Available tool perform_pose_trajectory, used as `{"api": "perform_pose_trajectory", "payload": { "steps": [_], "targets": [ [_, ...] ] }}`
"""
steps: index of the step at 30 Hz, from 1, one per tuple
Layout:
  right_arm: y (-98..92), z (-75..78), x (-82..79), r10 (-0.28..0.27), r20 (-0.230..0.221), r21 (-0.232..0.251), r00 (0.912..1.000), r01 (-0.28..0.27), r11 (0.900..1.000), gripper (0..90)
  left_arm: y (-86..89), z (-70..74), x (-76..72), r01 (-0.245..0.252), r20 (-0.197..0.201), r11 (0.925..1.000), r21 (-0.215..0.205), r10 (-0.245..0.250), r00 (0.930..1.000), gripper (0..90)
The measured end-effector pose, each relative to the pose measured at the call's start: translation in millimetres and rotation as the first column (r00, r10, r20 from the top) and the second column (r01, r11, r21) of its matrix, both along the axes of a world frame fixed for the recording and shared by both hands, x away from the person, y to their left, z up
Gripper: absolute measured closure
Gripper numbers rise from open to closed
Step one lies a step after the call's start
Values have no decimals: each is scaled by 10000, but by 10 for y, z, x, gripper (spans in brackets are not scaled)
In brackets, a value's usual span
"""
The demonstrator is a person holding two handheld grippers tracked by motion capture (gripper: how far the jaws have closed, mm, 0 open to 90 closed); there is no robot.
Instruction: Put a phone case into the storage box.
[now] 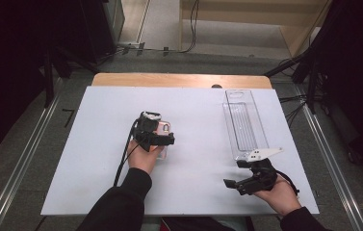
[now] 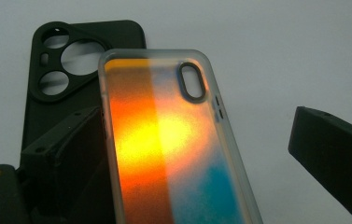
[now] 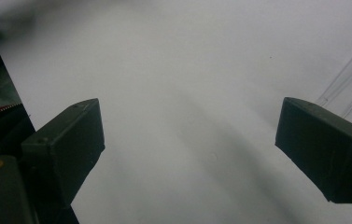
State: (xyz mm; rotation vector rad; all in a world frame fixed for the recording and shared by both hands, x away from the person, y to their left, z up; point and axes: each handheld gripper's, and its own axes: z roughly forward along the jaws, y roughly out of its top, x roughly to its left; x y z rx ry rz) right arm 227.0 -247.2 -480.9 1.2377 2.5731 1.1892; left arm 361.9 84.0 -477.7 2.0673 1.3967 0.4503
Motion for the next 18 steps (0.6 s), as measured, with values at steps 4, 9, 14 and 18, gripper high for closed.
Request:
{"api": "perform_pose_trajectory", "payload": {
  "steps": [4, 9, 14, 18],
  "targets": [
    [2, 0, -2, -14, -21, -4, 10000, 14, 10000, 64, -7, -23, -2, -59, -11, 10000, 61, 59, 10000, 44],
    [4, 2, -4, 14, -33, -9, 10000, -14, 10000, 64, -16, -55, -6, -131, 87, 9990, 416, 127, 9999, 44],
    [5, 0, -3, 8, -40, -21, 10000, -8, 10000, 64, -56, -100, -12, -101, 93, 9972, 747, 94, 9999, 44],
    [4, 1, -4, 13, -39, -31, 10000, -13, 10000, 64, -83, -141, -15, -196, 66, 9944, 1034, 190, 9998, 43]
  ]
}}
